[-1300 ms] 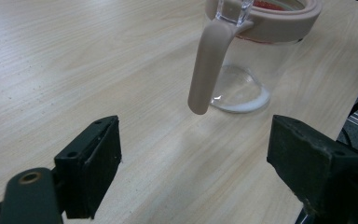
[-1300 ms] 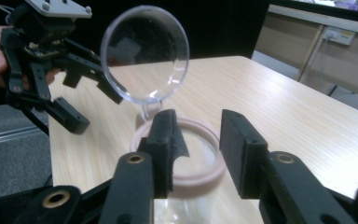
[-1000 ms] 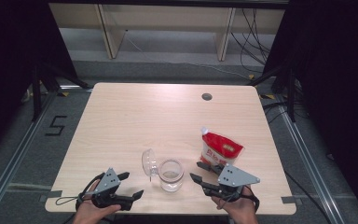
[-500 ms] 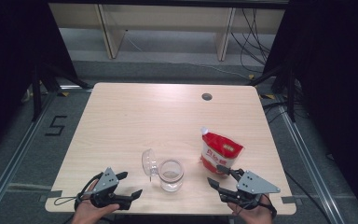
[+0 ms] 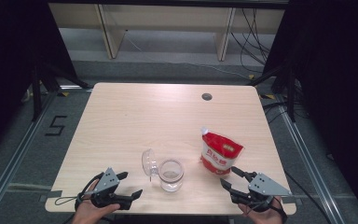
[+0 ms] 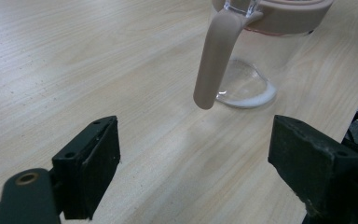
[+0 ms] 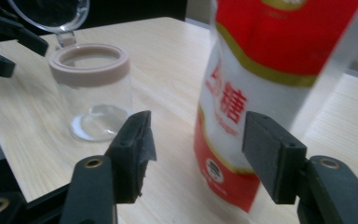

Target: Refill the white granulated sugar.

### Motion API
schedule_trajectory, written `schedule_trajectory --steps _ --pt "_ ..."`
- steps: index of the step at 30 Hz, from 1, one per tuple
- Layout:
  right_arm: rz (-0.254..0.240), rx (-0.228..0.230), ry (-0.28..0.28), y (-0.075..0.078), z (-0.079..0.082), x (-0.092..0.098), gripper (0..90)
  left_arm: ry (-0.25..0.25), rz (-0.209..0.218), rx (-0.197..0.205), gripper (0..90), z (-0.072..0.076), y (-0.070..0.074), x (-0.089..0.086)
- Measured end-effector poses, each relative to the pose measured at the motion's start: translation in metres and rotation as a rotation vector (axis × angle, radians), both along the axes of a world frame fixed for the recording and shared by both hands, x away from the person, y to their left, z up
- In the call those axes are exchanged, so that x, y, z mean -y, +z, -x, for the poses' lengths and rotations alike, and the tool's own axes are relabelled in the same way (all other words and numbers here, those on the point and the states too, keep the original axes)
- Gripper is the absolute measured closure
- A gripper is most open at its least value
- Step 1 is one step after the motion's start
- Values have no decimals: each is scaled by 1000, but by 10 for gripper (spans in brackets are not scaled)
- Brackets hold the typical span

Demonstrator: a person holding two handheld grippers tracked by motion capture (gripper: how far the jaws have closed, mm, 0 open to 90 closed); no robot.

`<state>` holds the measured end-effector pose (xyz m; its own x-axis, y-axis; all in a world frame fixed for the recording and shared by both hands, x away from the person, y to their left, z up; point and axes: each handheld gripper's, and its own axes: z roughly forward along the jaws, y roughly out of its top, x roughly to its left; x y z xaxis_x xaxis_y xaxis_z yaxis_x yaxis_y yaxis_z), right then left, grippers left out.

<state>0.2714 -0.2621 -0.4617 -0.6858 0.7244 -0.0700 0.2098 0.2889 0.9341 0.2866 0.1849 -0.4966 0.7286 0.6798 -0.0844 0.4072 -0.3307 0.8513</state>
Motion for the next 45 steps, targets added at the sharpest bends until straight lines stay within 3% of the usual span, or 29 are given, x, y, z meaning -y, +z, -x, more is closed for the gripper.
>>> schedule_trajectory --steps 1,3,6,7,8,10,11,12,16,20,25,27,30,32,34,35,37,38,39,40,42,44,45 --pt "1 -22 -8 -1 0 2 410 3 1 4 164 0 0 0" --pt "-4 -15 -46 -2 0 5 372 6 11 5 164 0 0 1" --pt "15 -43 -46 -4 -1 10 329 1 8 9 163 0 0 1" --pt "24 -24 -46 -5 -3 11 315 2 9 6 164 0 -1 1" --pt "24 -44 -41 -6 -3 13 304 1 7 7 164 0 -1 1" --pt "11 -45 -66 -8 -6 16 266 13 20 -11 164 2 -1 3" --pt "6 -70 -79 -9 -7 17 242 5 2 -8 164 1 -1 2" --pt "5 -69 -76 -9 -8 18 232 10 16 -11 164 1 -2 3" --pt "-45 -75 -90 -13 -15 17 225 -1 3 2 164 1 -2 3" --pt "-31 -40 -56 -16 -25 15 227 -2 -2 4 164 1 -2 3" --pt "-42 -65 -54 -20 -32 11 230 8 11 -14 164 1 -3 5" --pt "-41 -37 -33 -22 -38 12 229 6 15 -10 164 1 -4 5" --pt "-47 -50 -36 -24 -44 11 222 4 11 -9 164 1 -4 5" --pt "-24 -28 -33 -27 -51 11 222 6 16 -10 164 1 -4 6" --pt "-45 -34 -35 -29 -55 8 224 10 20 -5 164 1 -5 6" --pt "-32 -21 -17 -30 -59 8 227 11 21 -6 164 1 -5 6" --pt "-37 -43 -22 -31 -61 5 234 11 3 -9 164 2 -4 5" --pt "-31 -31 -25 -32 -63 4 235 13 15 -12 164 2 -4 5" --pt "-33 -56 -31 -31 -62 3 236 11 16 -15 164 1 -4 5" --pt "-8 7 -13 -32 -67 4 238 12 17 -14 164 1 -4 5" --pt "-14 6 -10 -32 -67 3 241 12 20 -12 164 2 -4 5" --pt "-32 -24 -16 -32 -66 1 241 11 21 -4 164 1 -5 6" --pt "-23 -13 6 -32 -68 1 243 6 12 -3 164 1 -5 6"
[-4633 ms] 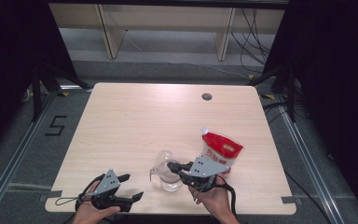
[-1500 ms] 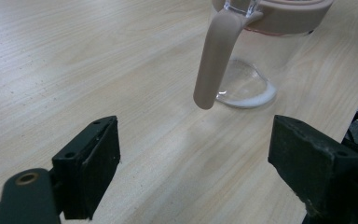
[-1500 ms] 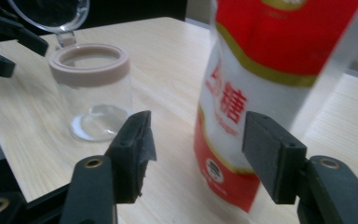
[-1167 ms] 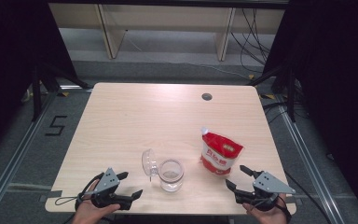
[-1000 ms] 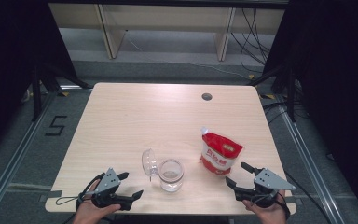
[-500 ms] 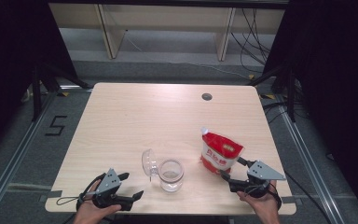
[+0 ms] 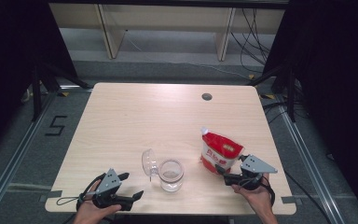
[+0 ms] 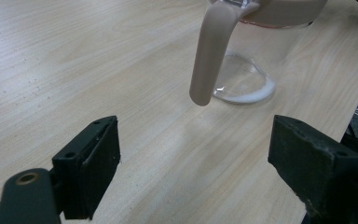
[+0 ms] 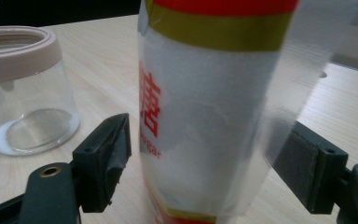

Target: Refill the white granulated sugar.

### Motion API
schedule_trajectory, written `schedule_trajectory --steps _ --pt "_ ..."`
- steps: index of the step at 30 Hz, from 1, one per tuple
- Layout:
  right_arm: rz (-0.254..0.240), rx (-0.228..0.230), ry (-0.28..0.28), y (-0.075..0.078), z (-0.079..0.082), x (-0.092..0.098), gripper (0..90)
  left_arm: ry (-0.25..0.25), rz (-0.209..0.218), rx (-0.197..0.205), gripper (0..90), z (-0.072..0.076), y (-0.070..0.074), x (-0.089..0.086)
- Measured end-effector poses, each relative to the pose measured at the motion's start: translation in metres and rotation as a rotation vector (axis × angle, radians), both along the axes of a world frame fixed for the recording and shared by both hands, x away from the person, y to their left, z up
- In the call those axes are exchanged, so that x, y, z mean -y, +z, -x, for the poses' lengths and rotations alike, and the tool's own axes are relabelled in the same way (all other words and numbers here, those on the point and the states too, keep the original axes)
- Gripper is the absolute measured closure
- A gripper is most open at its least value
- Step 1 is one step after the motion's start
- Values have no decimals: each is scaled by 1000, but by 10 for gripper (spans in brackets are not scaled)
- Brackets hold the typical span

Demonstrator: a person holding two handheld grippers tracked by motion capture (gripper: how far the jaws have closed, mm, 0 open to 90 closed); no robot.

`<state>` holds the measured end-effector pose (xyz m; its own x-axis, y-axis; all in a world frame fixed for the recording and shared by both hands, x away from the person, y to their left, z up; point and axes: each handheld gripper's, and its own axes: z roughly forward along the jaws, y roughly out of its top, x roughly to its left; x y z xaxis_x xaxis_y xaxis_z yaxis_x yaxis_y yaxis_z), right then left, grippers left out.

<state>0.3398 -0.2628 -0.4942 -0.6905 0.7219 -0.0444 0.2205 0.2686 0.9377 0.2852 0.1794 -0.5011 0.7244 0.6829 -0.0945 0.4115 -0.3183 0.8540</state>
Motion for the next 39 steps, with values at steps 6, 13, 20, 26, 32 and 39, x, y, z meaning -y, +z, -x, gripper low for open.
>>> schedule_trajectory --steps 6,13,20,26,32,39 --pt "5 16 7 -3 -4 -6 261 -4 -3 -6 164 0 0 0" --pt "38 30 19 -6 -9 -7 266 -8 -9 -6 164 0 1 0" --pt "19 45 37 -10 -14 -11 271 -9 -12 -3 165 0 1 0" --pt "0 59 30 -12 -17 -12 272 -7 -6 -5 165 0 1 0" --pt "-53 65 29 -14 -18 -14 276 -9 -9 -5 165 0 0 0" --pt "-54 53 37 -16 -20 -14 279 -3 -9 -9 166 0 0 0"
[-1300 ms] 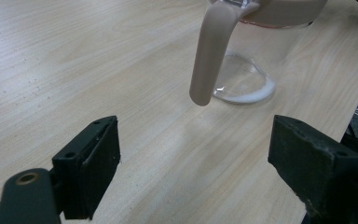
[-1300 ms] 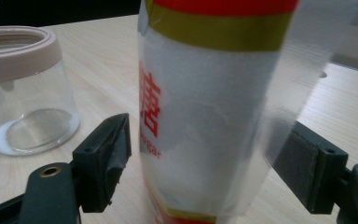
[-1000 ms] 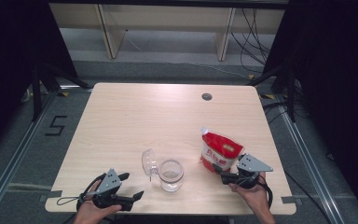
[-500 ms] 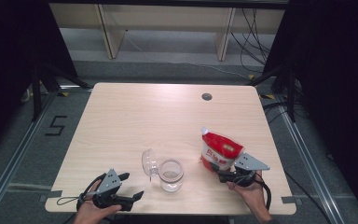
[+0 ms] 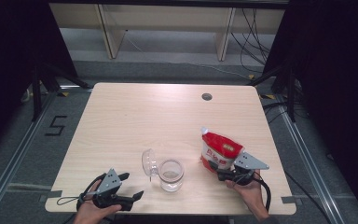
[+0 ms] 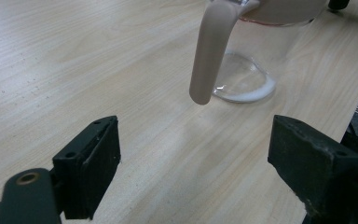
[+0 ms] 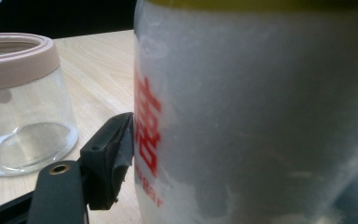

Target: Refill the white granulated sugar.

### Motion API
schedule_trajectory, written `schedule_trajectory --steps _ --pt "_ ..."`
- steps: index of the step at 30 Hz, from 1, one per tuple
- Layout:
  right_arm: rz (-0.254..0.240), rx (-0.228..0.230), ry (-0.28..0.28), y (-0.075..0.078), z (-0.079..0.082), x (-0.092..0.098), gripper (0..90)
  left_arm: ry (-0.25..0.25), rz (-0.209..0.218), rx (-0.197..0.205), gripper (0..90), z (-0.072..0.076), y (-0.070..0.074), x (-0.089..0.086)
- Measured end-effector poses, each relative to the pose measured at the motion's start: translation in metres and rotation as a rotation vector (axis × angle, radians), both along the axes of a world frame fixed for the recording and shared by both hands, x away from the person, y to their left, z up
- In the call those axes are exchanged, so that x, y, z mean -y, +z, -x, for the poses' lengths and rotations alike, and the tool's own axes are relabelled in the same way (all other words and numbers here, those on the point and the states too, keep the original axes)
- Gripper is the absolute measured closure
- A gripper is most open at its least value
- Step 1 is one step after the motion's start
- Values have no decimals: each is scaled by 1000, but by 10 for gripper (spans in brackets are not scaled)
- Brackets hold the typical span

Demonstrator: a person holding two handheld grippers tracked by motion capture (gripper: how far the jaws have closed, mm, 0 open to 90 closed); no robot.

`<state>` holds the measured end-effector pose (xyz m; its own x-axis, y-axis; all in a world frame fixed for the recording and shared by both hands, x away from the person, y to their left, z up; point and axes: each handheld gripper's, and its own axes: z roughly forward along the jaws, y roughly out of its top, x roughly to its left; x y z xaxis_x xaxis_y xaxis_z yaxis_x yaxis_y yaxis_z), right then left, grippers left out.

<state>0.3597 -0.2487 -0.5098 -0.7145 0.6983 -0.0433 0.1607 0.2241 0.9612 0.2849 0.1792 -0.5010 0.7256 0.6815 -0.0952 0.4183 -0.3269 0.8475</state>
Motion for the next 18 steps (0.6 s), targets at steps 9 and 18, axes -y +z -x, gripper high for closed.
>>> schedule_trajectory --steps 9,18 --pt "-41 11 11 -3 -4 -2 281 -14 -16 16 166 -1 0 -1" --pt "-37 50 31 -3 -11 -1 299 1 -1 3 167 0 -1 1"
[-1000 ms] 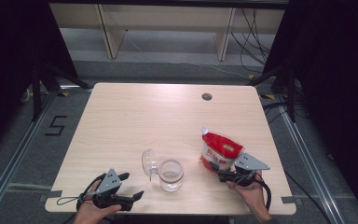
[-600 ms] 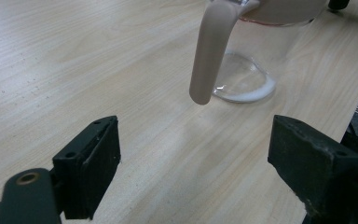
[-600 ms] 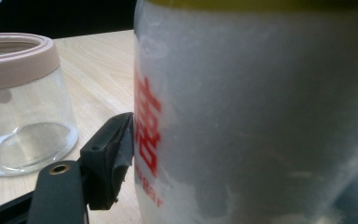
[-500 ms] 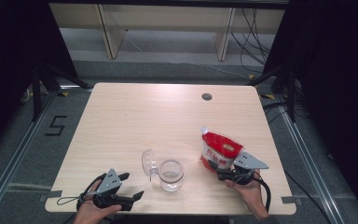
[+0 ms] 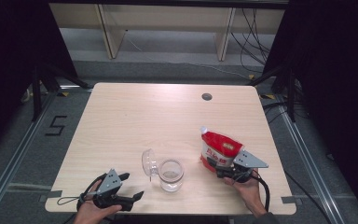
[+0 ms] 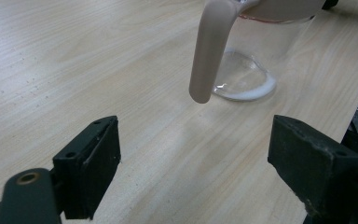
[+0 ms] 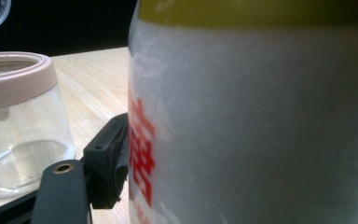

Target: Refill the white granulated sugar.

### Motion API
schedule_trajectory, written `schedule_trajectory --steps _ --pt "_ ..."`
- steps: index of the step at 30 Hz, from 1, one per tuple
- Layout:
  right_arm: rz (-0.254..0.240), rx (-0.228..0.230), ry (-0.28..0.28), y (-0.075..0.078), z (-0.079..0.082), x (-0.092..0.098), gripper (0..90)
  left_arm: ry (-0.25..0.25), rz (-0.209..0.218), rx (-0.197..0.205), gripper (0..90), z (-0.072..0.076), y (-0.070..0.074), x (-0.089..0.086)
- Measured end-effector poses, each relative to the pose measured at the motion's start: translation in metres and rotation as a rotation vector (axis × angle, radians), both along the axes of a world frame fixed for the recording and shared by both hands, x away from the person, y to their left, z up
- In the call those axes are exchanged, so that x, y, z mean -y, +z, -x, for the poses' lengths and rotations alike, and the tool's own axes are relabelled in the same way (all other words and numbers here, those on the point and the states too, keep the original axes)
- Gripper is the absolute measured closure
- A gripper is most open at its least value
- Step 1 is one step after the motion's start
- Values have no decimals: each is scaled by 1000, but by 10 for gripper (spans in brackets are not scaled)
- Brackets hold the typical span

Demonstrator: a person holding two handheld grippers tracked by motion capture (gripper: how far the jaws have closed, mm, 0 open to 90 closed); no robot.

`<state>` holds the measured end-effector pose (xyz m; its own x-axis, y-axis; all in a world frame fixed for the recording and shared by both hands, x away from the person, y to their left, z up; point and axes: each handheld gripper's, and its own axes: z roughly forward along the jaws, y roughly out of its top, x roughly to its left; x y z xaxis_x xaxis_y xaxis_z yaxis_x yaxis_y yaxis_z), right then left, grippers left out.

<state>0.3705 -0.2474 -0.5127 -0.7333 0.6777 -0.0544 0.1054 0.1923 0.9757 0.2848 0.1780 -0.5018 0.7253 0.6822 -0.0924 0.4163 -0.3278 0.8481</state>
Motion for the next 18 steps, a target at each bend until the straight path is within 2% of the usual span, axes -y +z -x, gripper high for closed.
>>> schedule_trajectory --steps 1,2,3,4,5,7,9,10,11,12,14,16,18 --pt "-21 -22 -3 0 2 -1 301 -3 -13 2 167 0 0 -1" --pt "-14 4 2 0 0 -1 301 -5 -38 6 167 -1 1 -2" --pt "-7 5 -5 0 0 0 305 -7 -35 3 167 -1 1 -2" --pt "-19 -19 -4 1 2 -1 307 -6 -35 4 166 -1 1 -2" --pt "-8 3 2 1 0 0 314 -3 -36 5 166 -1 1 -2" --pt "-19 -5 11 1 0 0 322 -3 -9 1 166 0 0 -1" --pt "-14 -1 5 1 0 0 322 -8 -13 4 167 0 0 0" --pt "-29 -20 -5 1 2 -2 323 -8 -13 3 167 0 0 0" --pt "-31 3 3 0 0 -2 324 -8 -13 4 167 0 0 0" --pt "-23 7 -6 0 0 -1 327 -8 -14 4 167 0 0 0" --pt "-33 -5 1 0 0 -1 337 -8 -14 3 167 0 0 0" --pt "-17 -3 -3 -1 -1 -1 351 -9 -13 3 167 0 0 0" --pt "-40 4 14 -1 -1 -2 380 -9 -13 4 167 0 0 0"
